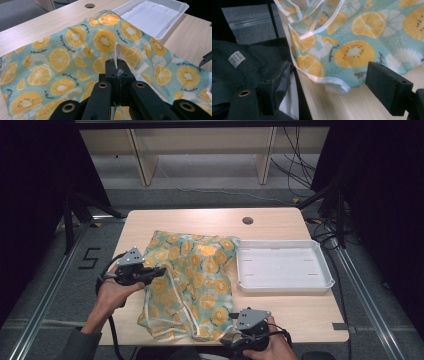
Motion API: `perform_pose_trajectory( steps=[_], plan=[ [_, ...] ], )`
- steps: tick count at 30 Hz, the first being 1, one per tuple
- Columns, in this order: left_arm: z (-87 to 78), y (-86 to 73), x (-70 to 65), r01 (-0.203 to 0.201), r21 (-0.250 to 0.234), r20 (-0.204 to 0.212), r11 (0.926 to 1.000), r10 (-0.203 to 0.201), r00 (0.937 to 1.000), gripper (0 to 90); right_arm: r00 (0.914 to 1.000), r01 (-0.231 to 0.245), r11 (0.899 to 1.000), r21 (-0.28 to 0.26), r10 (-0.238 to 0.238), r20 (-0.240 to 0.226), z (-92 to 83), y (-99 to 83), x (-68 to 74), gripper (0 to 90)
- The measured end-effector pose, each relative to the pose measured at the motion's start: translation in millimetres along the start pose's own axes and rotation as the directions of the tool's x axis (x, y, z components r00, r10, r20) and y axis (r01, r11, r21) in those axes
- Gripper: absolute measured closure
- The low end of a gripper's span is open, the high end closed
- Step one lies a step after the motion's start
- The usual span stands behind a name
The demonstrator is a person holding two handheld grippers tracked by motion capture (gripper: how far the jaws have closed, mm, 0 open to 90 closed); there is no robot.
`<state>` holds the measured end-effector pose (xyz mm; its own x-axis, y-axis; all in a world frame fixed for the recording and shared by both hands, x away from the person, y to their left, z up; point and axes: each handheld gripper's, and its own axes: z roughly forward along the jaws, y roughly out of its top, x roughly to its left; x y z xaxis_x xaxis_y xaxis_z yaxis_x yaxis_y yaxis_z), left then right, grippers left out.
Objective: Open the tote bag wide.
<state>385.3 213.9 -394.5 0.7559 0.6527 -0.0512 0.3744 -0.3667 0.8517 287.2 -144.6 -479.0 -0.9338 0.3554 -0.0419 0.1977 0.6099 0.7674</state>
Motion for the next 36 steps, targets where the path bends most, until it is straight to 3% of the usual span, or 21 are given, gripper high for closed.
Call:
perform_pose_trajectory(
  steps=[5,7,13,14,22,28,29,31,32,34,36],
  plan=[
    [-0.1,0.3,0.2,0.008,0.003,0.002,1.0000,-0.008,1.0000,89.1,1.0000,0.003,1.000,-0.027,-0.004,-0.002,2.6,11.8,2.1,20.4],
    [-0.3,0.6,0.0,0.016,0.006,-0.004,0.9998,-0.016,0.9999,89.0,0.9994,-0.008,0.999,-0.050,0.006,-0.035,4.8,14.9,2.8,20.5],
    [1.3,-1.3,-0.3,0.025,0.001,0.000,0.9997,-0.025,0.9997,88.9,0.9962,0.003,1.000,0.009,-0.002,-0.087,28.0,17.7,10.9,21.5],
    [0.2,-0.9,-0.2,0.024,0.020,0.002,0.9995,-0.024,0.9997,88.8,0.9958,0.006,1.000,0.016,-0.005,-0.092,31.2,18.0,12.0,22.0],
    [1.1,-3.6,0.1,0.026,-0.003,0.004,0.9997,-0.026,0.9996,88.5,0.9946,0.025,0.998,0.063,-0.018,-0.102,48.6,18.8,16.3,29.9],
    [-1.1,-6.2,3.9,0.035,0.004,0.011,0.9994,-0.035,0.9993,88.2,0.9927,0.072,0.993,0.093,-0.062,-0.103,51.3,16.7,11.1,55.4],
    [-1.1,-6.2,3.9,0.035,0.004,0.011,0.9994,-0.035,0.9993,88.2,0.9927,0.072,0.993,0.093,-0.062,-0.103,51.3,16.7,11.1,55.4],
    [-2.0,-7.4,5.1,0.041,0.001,0.015,0.9991,-0.041,0.9990,88.1,0.9898,0.082,0.992,0.097,-0.069,-0.124,51.1,15.8,9.6,68.7],
    [-2.8,-7.8,5.2,0.046,-0.003,0.012,0.9990,-0.045,0.9989,88.2,0.9877,0.108,0.988,0.112,-0.093,-0.125,50.2,15.4,6.1,83.2],
    [-5.1,-7.4,6.6,0.049,0.002,0.003,0.9988,-0.049,0.9988,88.2,0.9853,0.119,0.988,0.099,-0.105,-0.134,48.4,15.1,2.8,90.0],
    [-6.6,-7.7,7.6,0.050,-0.004,0.005,0.9988,-0.050,0.9987,88.2,0.9863,0.125,0.988,0.095,-0.113,-0.120,44.4,17.8,-1.3,90.0]
  ],
)
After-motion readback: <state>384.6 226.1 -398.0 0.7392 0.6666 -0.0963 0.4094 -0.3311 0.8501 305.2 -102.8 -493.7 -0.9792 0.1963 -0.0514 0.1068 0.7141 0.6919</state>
